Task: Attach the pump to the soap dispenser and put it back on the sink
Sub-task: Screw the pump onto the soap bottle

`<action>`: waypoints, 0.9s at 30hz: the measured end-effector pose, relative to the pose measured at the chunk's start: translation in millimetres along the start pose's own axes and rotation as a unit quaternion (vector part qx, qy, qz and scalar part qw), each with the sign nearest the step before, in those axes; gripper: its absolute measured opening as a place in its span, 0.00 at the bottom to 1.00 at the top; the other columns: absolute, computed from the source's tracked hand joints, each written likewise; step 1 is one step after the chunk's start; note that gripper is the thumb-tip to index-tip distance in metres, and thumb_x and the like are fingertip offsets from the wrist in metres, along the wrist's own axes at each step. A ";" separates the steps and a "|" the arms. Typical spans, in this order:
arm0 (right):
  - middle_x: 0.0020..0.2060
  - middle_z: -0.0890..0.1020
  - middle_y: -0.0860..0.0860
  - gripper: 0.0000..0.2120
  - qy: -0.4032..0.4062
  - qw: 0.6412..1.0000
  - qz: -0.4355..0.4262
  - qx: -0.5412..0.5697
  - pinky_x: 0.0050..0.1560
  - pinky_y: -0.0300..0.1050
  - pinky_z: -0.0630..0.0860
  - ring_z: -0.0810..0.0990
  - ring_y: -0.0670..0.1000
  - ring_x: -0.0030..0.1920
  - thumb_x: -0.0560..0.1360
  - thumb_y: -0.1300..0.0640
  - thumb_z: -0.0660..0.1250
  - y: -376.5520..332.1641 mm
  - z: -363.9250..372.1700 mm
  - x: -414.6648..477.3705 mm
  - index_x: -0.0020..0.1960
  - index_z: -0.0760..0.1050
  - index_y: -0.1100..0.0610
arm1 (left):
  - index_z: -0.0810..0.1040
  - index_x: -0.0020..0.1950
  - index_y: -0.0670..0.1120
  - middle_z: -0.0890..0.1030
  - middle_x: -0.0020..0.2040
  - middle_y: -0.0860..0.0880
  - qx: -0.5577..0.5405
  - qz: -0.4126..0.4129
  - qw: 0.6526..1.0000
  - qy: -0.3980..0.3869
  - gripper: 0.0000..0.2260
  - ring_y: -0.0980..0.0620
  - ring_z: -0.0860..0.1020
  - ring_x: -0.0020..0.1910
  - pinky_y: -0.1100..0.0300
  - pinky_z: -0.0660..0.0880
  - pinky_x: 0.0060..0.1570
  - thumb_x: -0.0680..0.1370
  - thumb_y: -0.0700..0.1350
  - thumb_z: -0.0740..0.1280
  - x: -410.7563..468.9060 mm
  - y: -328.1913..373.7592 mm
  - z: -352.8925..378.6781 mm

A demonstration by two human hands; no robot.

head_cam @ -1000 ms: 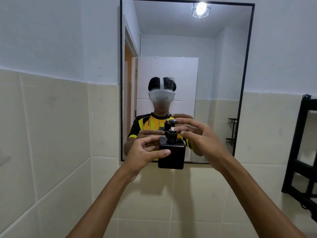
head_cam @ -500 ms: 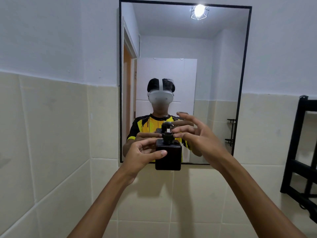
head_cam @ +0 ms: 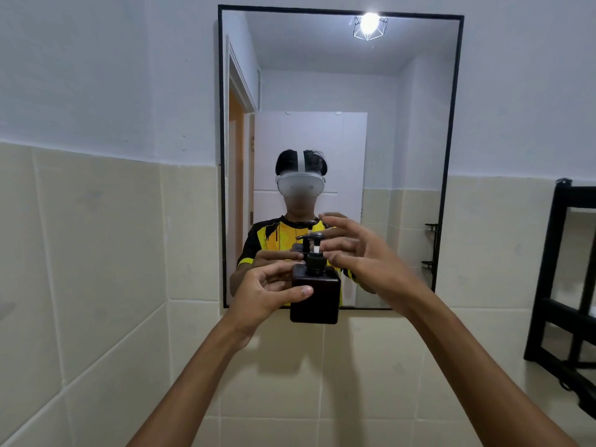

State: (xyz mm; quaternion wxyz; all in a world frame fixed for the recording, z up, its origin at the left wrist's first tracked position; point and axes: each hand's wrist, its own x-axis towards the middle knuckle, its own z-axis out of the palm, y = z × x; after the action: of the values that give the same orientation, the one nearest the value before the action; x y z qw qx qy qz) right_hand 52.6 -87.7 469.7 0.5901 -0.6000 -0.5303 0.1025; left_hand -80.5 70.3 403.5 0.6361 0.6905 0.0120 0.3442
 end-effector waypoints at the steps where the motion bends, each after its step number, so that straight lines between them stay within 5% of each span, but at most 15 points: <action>1: 0.48 0.84 0.55 0.27 -0.007 1.000 0.001 0.005 0.52 0.37 0.81 0.85 0.45 0.49 0.76 0.75 0.66 -0.2 -0.3 -0.2 0.72 0.71 0.57 | 0.80 0.64 0.40 0.86 0.57 0.41 0.001 0.000 1.000 0.000 0.29 0.46 0.85 0.58 0.58 0.82 0.55 0.64 0.42 0.78 -0.3 -0.2 0.8; 9: 0.55 0.83 0.67 0.27 -0.004 1.000 0.005 0.002 0.55 0.41 0.83 0.85 0.59 0.55 0.74 0.73 0.70 -3.2 -5.4 -1.1 0.71 0.72 0.59 | 0.82 0.63 0.43 0.86 0.57 0.44 -0.010 -0.015 1.000 0.011 0.28 0.49 0.84 0.59 0.57 0.82 0.55 0.64 0.43 0.81 -0.2 -2.5 -2.8; 21: 0.46 0.86 0.58 0.28 -0.025 0.999 0.008 0.044 0.55 0.43 0.81 0.86 0.52 0.52 0.72 0.72 0.73 5.9 -10.6 4.7 0.69 0.74 0.58 | 0.80 0.64 0.41 0.86 0.58 0.42 -0.004 0.007 1.000 -0.004 0.27 0.47 0.84 0.59 0.56 0.81 0.59 0.65 0.42 0.77 0.8 0.3 -0.3; 27: 0.60 0.82 0.63 0.30 -0.074 0.996 0.002 0.047 0.66 0.55 0.77 0.81 0.60 0.63 0.73 0.74 0.71 4.9 -8.3 7.3 0.72 0.71 0.57 | 0.81 0.64 0.41 0.86 0.58 0.42 -0.004 -0.004 1.000 -0.010 0.25 0.47 0.84 0.59 0.57 0.81 0.56 0.68 0.39 0.79 0.4 -2.5 -1.6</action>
State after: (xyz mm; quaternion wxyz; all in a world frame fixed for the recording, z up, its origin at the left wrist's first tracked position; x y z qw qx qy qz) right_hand 64.4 -85.8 471.8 0.5771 -0.5631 -0.5658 0.1724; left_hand -79.9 72.3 401.4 0.6404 0.6911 0.0067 0.3350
